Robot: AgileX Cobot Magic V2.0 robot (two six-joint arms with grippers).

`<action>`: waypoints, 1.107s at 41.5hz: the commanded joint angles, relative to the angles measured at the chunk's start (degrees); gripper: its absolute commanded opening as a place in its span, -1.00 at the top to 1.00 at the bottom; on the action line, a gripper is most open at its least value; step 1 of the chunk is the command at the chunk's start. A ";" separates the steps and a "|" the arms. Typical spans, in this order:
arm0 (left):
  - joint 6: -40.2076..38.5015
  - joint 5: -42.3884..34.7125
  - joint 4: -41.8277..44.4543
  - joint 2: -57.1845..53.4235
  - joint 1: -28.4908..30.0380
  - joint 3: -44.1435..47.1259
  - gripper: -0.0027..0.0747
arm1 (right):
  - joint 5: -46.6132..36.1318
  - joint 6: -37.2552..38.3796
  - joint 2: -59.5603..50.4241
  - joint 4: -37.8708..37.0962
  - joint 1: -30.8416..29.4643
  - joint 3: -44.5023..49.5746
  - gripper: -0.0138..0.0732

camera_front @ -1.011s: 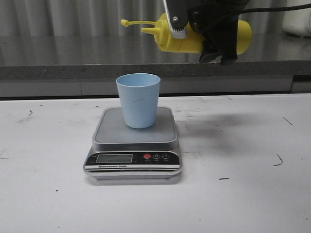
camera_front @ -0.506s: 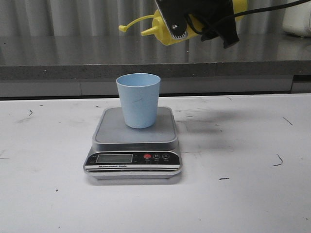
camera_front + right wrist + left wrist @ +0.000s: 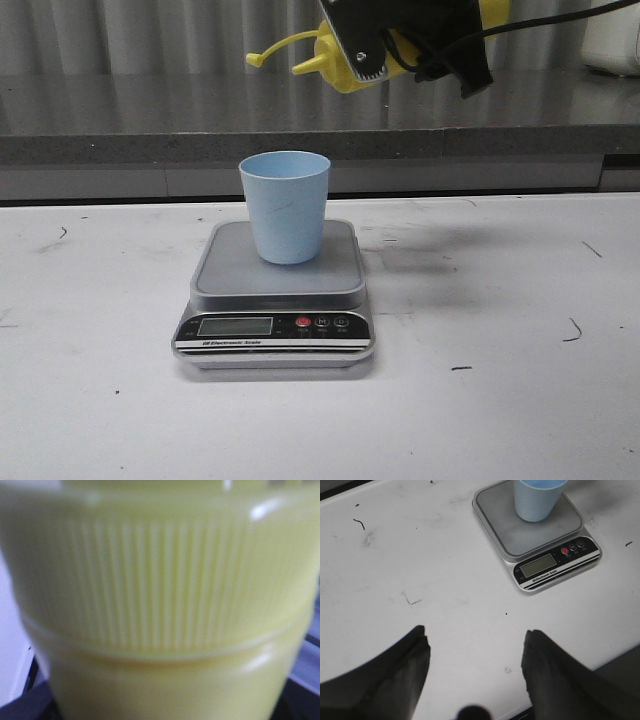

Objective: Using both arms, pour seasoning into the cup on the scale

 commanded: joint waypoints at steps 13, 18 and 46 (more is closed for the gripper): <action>-0.23 -3.44 0.16 -0.26 -0.24 -1.39 -0.12 | -0.77 3.06 -3.28 -3.60 -0.04 -2.37 -0.08; -0.23 -3.44 0.16 -0.26 -0.24 -1.39 -0.12 | 0.68 14.87 -3.28 0.06 -0.04 -2.37 -0.08; -0.23 -3.44 0.16 -0.26 -0.24 -1.39 -0.12 | -9.84 38.84 -12.79 44.44 -19.30 8.36 -0.08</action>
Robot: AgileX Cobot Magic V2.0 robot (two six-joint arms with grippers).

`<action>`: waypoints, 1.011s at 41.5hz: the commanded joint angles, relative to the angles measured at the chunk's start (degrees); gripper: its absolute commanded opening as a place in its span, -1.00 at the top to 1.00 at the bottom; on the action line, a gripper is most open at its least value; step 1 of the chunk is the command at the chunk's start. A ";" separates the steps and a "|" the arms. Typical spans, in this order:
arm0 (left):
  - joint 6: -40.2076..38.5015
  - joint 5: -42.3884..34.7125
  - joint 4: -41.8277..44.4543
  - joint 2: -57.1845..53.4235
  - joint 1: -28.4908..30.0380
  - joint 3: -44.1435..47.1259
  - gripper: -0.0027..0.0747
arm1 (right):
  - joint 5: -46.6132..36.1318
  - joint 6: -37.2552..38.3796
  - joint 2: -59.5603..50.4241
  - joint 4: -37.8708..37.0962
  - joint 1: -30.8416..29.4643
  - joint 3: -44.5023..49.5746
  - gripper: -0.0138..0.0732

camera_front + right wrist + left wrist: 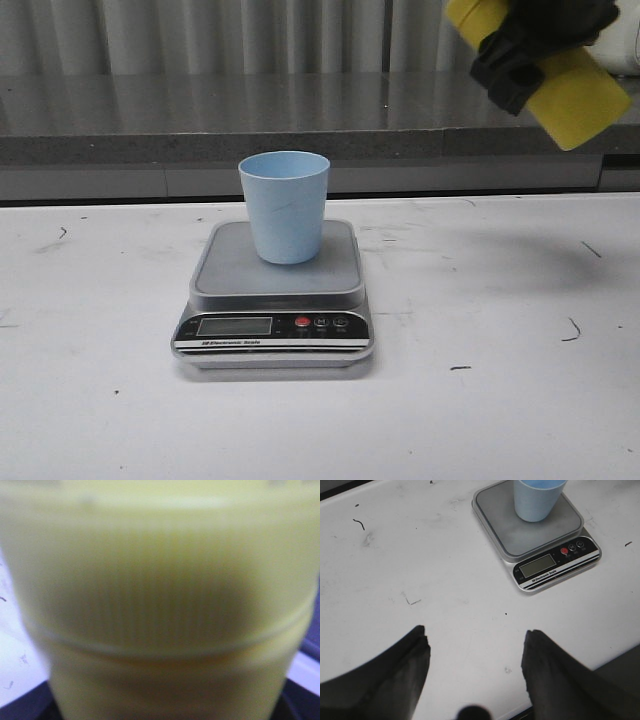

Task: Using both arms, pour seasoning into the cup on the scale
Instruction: 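Turn the yellow bottle upright and lower it to the table with the right gripper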

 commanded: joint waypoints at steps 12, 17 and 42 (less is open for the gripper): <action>-0.23 -3.44 0.16 -0.26 -0.24 -1.39 -0.12 | -50.98 0.20 -12.36 9.86 -9.61 29.95 -0.08; -0.23 -3.44 0.16 -0.26 -0.24 -1.39 -0.12 | -61.75 -0.10 -10.10 10.00 -10.15 35.91 -0.08; -0.23 -3.56 0.16 -0.26 -0.24 -1.39 -0.12 | -89.44 -5.88 7.97 16.73 -10.61 37.01 -0.08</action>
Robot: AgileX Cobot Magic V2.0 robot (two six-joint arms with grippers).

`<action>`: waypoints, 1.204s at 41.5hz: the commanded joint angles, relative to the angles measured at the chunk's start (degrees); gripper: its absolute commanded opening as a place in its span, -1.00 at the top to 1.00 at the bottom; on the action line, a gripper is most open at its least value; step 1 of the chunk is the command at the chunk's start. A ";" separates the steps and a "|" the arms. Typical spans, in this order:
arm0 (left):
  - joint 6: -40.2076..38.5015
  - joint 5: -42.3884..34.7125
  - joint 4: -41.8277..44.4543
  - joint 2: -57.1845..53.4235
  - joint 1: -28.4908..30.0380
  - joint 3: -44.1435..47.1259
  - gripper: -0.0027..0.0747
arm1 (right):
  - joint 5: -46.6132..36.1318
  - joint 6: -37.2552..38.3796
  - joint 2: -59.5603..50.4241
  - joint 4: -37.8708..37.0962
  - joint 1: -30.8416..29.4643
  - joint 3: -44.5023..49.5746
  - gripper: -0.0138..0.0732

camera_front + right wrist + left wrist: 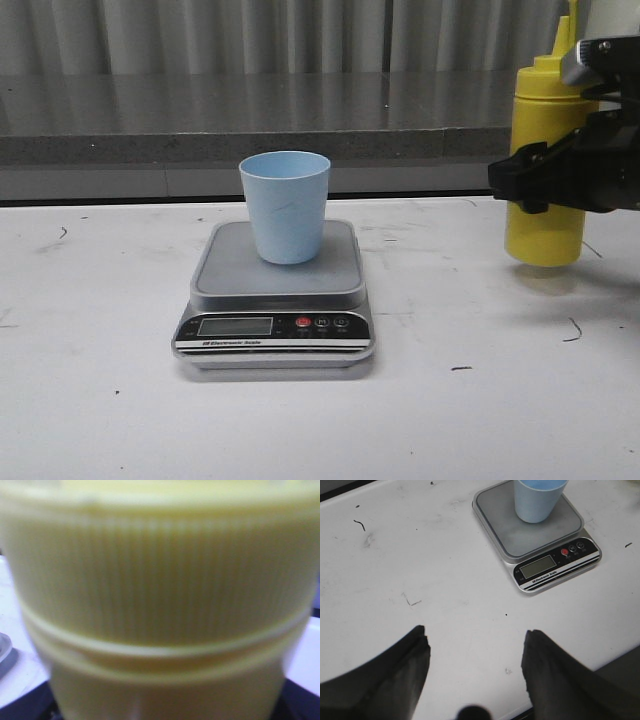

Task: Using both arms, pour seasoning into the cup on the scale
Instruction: 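Turn the yellow bottle upright and lower it to the table with the right gripper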

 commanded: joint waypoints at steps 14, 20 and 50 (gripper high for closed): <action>-0.23 -3.43 0.16 -0.26 -0.24 -1.39 -0.12 | -9.57 -2.25 0.61 1.33 -0.29 -1.54 -0.08; -0.23 -3.43 0.16 -0.26 -0.24 -1.39 -0.12 | -8.94 -2.25 0.61 1.33 -0.29 -1.54 -0.08; -0.23 -3.43 0.16 -0.26 -0.24 -1.39 -0.12 | -7.03 -0.38 -0.47 5.25 -0.29 0.36 -0.68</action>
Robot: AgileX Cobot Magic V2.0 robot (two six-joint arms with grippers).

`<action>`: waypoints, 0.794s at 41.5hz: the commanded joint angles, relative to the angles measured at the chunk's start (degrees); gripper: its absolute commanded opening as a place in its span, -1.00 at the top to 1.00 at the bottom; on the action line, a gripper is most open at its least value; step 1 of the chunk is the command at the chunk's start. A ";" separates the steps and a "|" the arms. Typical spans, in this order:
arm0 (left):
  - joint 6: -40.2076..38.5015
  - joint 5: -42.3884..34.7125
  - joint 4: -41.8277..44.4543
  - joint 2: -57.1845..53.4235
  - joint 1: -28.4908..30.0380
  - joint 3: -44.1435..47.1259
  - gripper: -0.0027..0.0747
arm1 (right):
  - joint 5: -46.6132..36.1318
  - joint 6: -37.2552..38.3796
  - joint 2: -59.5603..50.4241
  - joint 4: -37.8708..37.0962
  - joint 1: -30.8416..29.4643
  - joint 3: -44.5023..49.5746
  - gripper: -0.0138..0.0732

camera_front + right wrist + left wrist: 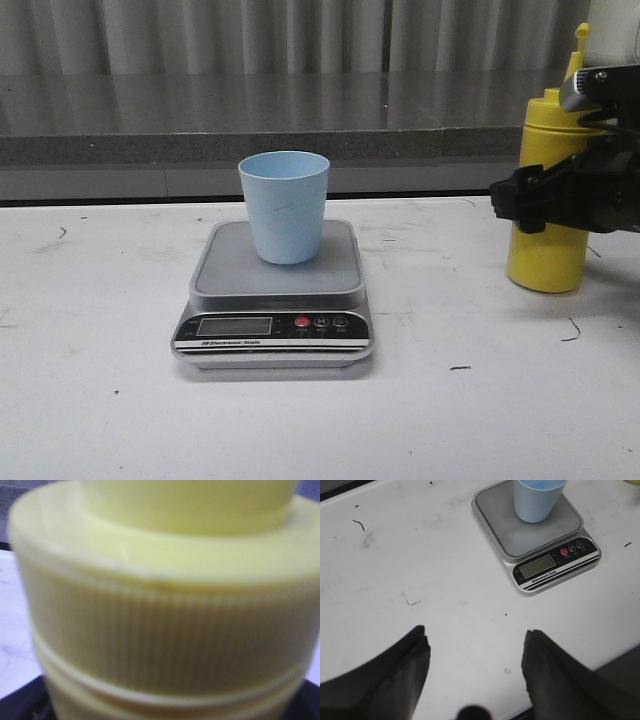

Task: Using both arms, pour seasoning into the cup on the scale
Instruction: 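Turn the yellow bottle upright and lower it to the table with the right gripper, then open the right gripper and pull it back from the bottle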

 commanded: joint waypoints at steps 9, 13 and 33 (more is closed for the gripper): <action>-0.23 -3.43 0.16 -0.26 -0.24 -1.39 -0.12 | -5.33 3.02 -7.23 0.67 -0.29 6.23 -0.68; -0.23 -3.43 0.16 -0.26 -0.24 -1.39 -0.12 | -4.92 3.02 -9.38 0.67 -0.29 9.34 -0.68; -0.23 -3.43 0.16 -0.26 -0.24 -1.39 -0.12 | 41.21 13.53 -37.03 0.29 1.94 16.47 -0.68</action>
